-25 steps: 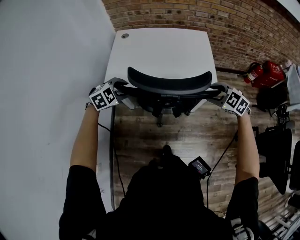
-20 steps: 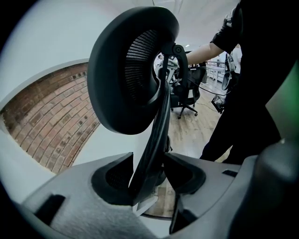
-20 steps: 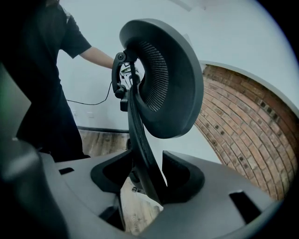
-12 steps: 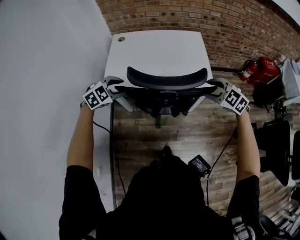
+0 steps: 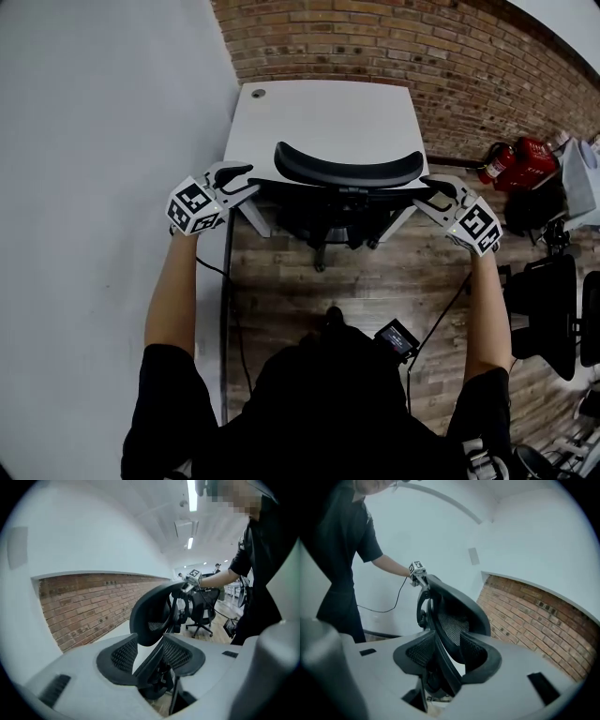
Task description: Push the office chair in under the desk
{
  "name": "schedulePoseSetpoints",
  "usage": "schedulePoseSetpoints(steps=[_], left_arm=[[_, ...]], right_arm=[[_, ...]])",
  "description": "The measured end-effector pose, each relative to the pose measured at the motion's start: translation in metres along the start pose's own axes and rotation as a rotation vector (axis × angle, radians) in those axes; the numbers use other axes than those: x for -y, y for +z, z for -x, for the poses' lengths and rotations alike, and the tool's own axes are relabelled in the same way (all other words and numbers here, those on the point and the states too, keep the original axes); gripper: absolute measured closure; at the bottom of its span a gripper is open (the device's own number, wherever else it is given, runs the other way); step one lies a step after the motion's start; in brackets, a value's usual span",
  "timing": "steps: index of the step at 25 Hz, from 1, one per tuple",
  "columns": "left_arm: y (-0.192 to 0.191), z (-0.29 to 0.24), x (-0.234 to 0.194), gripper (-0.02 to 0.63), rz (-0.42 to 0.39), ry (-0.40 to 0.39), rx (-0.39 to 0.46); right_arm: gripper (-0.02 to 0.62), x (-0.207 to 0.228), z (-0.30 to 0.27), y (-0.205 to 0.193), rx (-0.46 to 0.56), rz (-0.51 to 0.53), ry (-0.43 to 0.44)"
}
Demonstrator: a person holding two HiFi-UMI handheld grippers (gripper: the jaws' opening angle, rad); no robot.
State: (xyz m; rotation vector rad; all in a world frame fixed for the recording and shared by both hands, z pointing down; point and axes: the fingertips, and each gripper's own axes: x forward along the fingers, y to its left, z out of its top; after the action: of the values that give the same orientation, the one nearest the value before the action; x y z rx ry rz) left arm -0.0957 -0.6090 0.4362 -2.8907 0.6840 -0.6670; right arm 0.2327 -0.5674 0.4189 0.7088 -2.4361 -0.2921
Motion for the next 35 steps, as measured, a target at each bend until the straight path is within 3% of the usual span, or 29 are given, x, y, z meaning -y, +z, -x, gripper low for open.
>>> schedulePoseSetpoints(steps=[8,16,18,26,30,35], left_arm=[[0.019,0.030,0.034,0.472,0.107,0.038,0.186],[0.049,0.073,0.061,0.539,0.187,0.085,0.385],[0.053,0.084,0.070,0.559,0.191,0.088,0.419],[0.071,0.131,0.125,0.584,0.158,0.103,0.548],[0.075,0.148,0.160,0.584,0.120,0.081,0.558],[0.070,0.150,0.195,0.584,0.125,0.056,0.571]], right_arm=[[0.467,-0.015,0.038,0.068,0.299,-0.143,-0.120],[0.520,-0.052,0.078,0.114,0.489,-0.226,-0.210],[0.560,-0.063,0.084,0.125,0.519,-0.244,-0.205],[0.580,-0.140,0.099,0.153,0.635,-0.277,-0.164],[0.580,-0.186,0.103,0.164,0.675,-0.309,-0.096],[0.583,-0.233,0.109,0.161,0.649,-0.315,-0.085]])
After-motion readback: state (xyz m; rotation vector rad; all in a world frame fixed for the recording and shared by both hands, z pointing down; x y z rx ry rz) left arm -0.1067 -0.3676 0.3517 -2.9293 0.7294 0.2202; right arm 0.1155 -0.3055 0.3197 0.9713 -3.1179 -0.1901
